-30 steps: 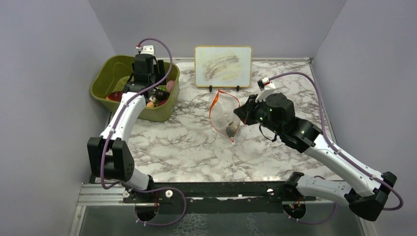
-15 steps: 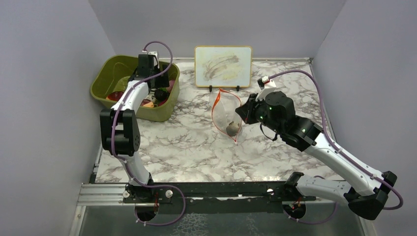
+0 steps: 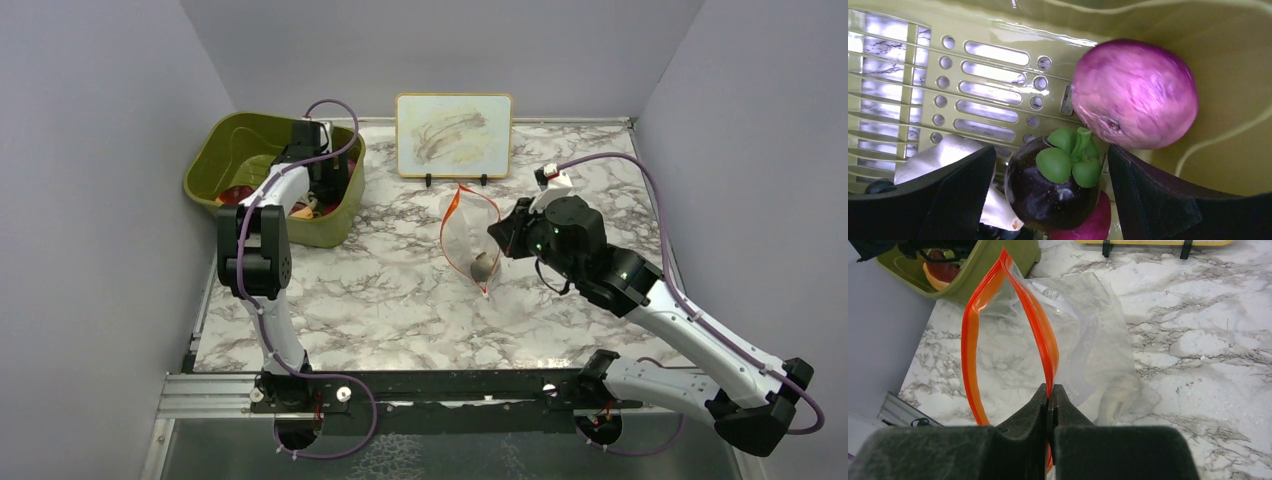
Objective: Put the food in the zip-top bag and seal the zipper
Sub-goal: Pick up the fake vegetable from the bin.
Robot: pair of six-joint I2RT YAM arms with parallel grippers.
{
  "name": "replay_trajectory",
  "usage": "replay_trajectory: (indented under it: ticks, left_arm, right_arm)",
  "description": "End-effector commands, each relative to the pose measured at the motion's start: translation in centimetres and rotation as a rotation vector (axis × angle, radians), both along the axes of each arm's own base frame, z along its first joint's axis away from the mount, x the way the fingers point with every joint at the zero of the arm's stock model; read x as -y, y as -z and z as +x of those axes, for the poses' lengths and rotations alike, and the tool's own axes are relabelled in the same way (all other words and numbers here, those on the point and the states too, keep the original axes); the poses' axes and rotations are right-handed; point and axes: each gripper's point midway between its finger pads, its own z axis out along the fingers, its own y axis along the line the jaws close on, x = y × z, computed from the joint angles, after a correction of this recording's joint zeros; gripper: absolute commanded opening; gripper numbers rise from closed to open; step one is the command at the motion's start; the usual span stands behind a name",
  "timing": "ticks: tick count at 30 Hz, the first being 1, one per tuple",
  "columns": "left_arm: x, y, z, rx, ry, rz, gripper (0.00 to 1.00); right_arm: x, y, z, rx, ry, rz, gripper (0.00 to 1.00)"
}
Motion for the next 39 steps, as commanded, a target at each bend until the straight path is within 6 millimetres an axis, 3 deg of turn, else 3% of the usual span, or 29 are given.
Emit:
replay_trajectory:
  ticks: [1,6,12,17,19,29,39]
  left_arm:
    - [-0.3,0.4,0.7,-0.004,0.000,0.006,0.83]
    - [-0.3,2.0,1.3,-0.022,-0.003,0.009,0.79]
    - [-0.2,1.9,2.2,-0.003,-0.012,-0.008,0.59]
    - [-0.3,-0.4,2.7,0.053,-0.024,-0.009,0.36]
    - [-0.3,-1.6,2.8,0.078,-0.028,-0.007,0.32]
    - [-0.6,-8.8,2.5,0.222,-0.046,-0.008,0.26]
    - [-0.8,-11.7,1.4,0.294,-0.069,-0.015,0.26]
  right_arm:
    - [-0.4,-0.7,0.6,0.022,0.012,0.043,0.01]
    - [-0.9,-1.2,0.7,0.020,0.004,0.054,0.01]
    - [-0.8,-1.3,0.7,0.018,0.022,0.100,0.01]
    - [-0.9,-2.0,0.7,0.030,0.019,0.105,0.01]
    - [-0.8,-2.2,0.8,0.038,0.021,0.104,0.01]
    - [-1.1,-1.6,0.7,0.027,0.013,0.116,0.01]
    - [-1.5,-1.2,0.6,0.015,0.001,0.116,0.01]
